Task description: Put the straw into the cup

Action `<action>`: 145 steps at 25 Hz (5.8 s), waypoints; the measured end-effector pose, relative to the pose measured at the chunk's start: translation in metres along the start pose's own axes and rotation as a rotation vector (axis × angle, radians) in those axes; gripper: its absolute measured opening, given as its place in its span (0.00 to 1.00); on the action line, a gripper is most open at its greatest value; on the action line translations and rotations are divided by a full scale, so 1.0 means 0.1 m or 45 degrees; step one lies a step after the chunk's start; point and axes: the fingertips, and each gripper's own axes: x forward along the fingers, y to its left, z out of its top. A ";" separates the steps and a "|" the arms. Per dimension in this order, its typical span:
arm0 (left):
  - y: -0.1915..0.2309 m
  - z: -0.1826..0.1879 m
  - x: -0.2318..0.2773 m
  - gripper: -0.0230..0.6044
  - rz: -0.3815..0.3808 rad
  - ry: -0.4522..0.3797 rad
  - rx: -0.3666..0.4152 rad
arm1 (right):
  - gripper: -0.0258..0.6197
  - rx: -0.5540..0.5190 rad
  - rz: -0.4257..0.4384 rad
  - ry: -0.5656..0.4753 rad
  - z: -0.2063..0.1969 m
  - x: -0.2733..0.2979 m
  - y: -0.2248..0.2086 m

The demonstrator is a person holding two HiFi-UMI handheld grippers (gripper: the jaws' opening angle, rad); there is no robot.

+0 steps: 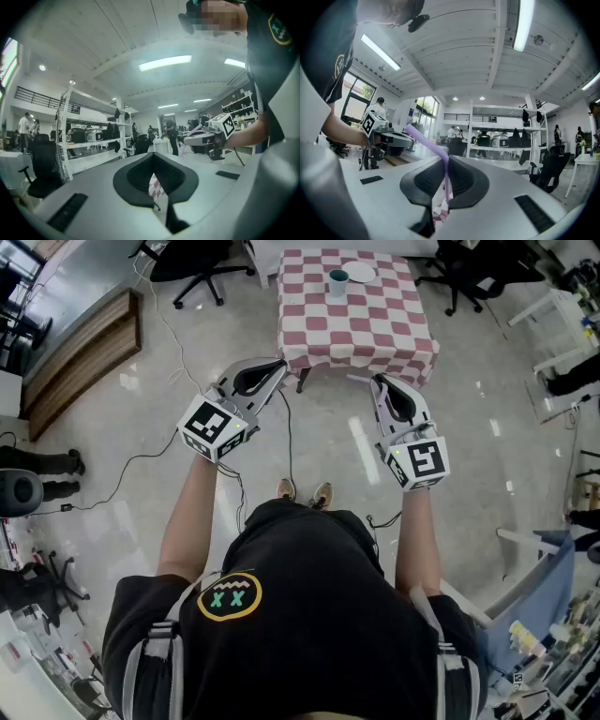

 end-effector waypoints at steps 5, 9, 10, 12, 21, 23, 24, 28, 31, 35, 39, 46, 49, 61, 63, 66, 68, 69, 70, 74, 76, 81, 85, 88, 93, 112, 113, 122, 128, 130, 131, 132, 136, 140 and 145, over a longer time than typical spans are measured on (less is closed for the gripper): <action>-0.01 0.01 0.00 0.06 0.002 -0.003 0.002 | 0.11 -0.006 -0.010 -0.001 -0.01 -0.02 -0.01; -0.02 0.01 0.01 0.06 0.000 -0.005 0.007 | 0.11 -0.008 -0.015 -0.005 0.00 -0.04 -0.01; -0.03 0.01 0.01 0.06 -0.002 -0.005 0.008 | 0.11 -0.009 -0.016 -0.004 0.00 -0.04 -0.02; -0.04 0.03 0.01 0.06 -0.006 -0.009 0.010 | 0.11 -0.015 -0.017 -0.004 0.00 -0.06 -0.02; -0.06 0.08 0.04 0.06 -0.010 -0.015 0.020 | 0.11 -0.016 -0.002 -0.031 0.06 -0.06 -0.02; -0.06 0.08 0.06 0.06 -0.009 -0.012 0.022 | 0.11 -0.013 -0.007 -0.027 0.04 -0.06 -0.04; -0.07 0.08 0.07 0.06 -0.008 -0.011 0.022 | 0.11 -0.011 -0.010 -0.026 0.03 -0.06 -0.05; -0.11 0.09 0.11 0.06 -0.005 -0.007 0.027 | 0.11 -0.004 -0.014 -0.030 0.01 -0.10 -0.11; -0.14 0.10 0.17 0.06 0.001 -0.002 0.033 | 0.12 0.000 -0.009 -0.040 0.01 -0.13 -0.17; -0.20 0.11 0.25 0.06 0.015 0.003 0.032 | 0.12 0.008 0.004 -0.053 -0.01 -0.18 -0.24; -0.30 0.11 0.35 0.06 0.030 0.001 0.032 | 0.12 0.002 0.020 -0.058 -0.04 -0.25 -0.32; -0.36 0.08 0.49 0.06 0.030 0.013 0.029 | 0.12 0.002 0.029 -0.053 -0.11 -0.29 -0.46; -0.35 0.08 0.55 0.06 0.027 0.012 0.035 | 0.12 0.001 0.027 -0.061 -0.11 -0.28 -0.52; 0.08 0.00 0.94 0.06 -0.001 -0.011 0.048 | 0.12 -0.017 0.011 -0.056 -0.20 0.15 -0.83; 0.19 -0.03 1.04 0.06 -0.010 -0.011 0.047 | 0.12 -0.013 0.003 -0.051 -0.23 0.28 -0.92; 0.38 -0.08 1.17 0.06 -0.020 -0.010 0.038 | 0.12 -0.003 0.002 -0.038 -0.29 0.48 -1.02; 0.53 -0.12 1.26 0.06 -0.020 -0.010 0.029 | 0.12 0.000 0.004 -0.031 -0.32 0.63 -1.10; 0.61 -0.14 1.31 0.06 -0.019 -0.011 0.025 | 0.12 0.001 0.003 -0.027 -0.34 0.71 -1.15; 0.69 -0.16 1.35 0.06 -0.019 -0.011 0.019 | 0.12 0.003 0.002 -0.022 -0.35 0.79 -1.21; 1.01 -0.25 1.53 0.06 -0.025 -0.010 0.001 | 0.12 0.001 -0.004 -0.010 -0.38 1.11 -1.39; 1.17 -0.28 1.62 0.06 -0.030 -0.012 -0.009 | 0.12 -0.002 -0.009 -0.003 -0.37 1.27 -1.47; 1.57 -0.31 1.88 0.06 -0.054 -0.018 -0.035 | 0.12 0.003 -0.026 0.021 -0.36 1.64 -1.70; 1.88 -0.32 2.05 0.06 -0.083 -0.026 -0.041 | 0.12 0.001 -0.047 0.036 -0.35 1.97 -1.85; 2.11 -0.36 2.14 0.06 -0.101 -0.031 -0.052 | 0.12 -0.008 -0.061 0.047 -0.34 2.21 -1.93; 2.49 -0.45 2.28 0.06 -0.125 -0.028 -0.053 | 0.12 -0.029 -0.075 0.068 -0.32 2.60 -2.04; 3.08 -0.57 2.69 0.06 -0.160 -0.039 -0.066 | 0.12 -0.052 -0.095 0.075 -0.31 3.32 -2.37; 3.10 -0.56 2.72 0.06 -0.154 -0.037 -0.063 | 0.12 -0.051 -0.089 0.073 -0.32 3.34 -2.40; 3.25 -0.50 3.05 0.06 -0.107 -0.023 -0.043 | 0.12 -0.046 -0.029 0.048 -0.33 3.55 -2.71; 3.31 -0.52 3.27 0.06 -0.086 -0.019 -0.037 | 0.12 -0.050 0.002 0.039 -0.38 3.68 -2.91; 3.34 -0.53 3.34 0.06 -0.080 -0.019 -0.039 | 0.12 -0.050 0.011 0.035 -0.40 3.74 -2.97; 3.35 -0.54 3.36 0.06 -0.078 -0.019 -0.039 | 0.12 -0.051 0.016 0.033 -0.41 3.77 -2.99; 3.36 -0.54 3.39 0.06 -0.076 -0.018 -0.040 | 0.12 -0.051 0.020 0.032 -0.42 3.79 -3.01; 3.41 -0.58 3.45 0.06 -0.068 -0.015 -0.042 | 0.12 -0.053 0.032 0.037 -0.51 3.90 -3.06; 3.44 -0.62 3.50 0.06 -0.063 -0.011 -0.050 | 0.12 -0.058 0.035 0.048 -0.60 3.99 -3.11; 3.48 -0.67 3.56 0.06 -0.059 -0.005 -0.060 | 0.12 -0.066 0.039 0.077 -0.77 4.13 -3.17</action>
